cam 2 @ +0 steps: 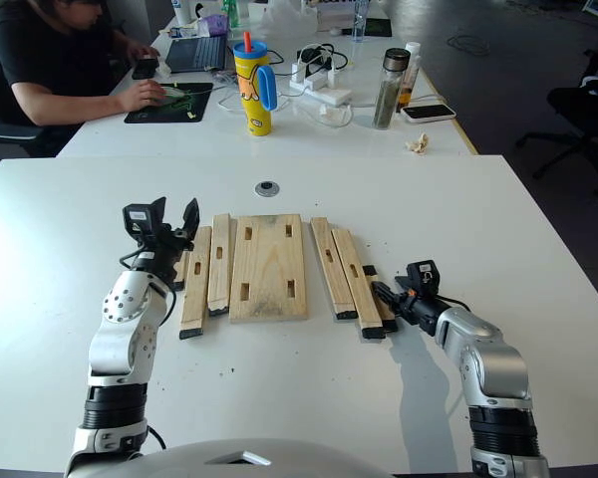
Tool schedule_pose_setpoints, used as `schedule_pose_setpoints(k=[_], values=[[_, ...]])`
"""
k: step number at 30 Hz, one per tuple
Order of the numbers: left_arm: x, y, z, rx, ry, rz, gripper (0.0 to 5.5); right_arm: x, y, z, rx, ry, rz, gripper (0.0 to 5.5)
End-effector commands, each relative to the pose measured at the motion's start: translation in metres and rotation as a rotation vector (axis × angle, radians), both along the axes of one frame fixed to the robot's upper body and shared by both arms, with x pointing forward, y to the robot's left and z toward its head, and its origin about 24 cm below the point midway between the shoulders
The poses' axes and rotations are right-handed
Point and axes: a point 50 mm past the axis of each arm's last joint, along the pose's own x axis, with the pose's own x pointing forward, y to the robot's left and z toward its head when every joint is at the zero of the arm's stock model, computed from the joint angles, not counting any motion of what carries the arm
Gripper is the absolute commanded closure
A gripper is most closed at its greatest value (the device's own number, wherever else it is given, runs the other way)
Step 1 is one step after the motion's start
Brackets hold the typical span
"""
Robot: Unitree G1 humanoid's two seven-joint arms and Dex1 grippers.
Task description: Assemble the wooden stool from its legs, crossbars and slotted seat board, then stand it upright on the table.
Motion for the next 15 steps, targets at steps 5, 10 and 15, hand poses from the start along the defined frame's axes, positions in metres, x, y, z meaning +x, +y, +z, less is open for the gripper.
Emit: schedule_pose_setpoints(k=[5,10,15], values=[[0.002,-0.003,0.002,-0.009,-0.007,-0.006,2.52,-0.003,0.004,-0.002,-0.019,0.025,0.053,2.50],[0.002,-0.004,0.003,-0.014,-0.010,-0.006,2.52,-0.010,0.006,-0.008,-0.069,0.050,0.107,2.50],[0.001,-0.005,0.001,-0.017,-0.006,-0.001,2.52,-0.012,0.006,-0.012,-0.136,0.069,0.151,2.50]])
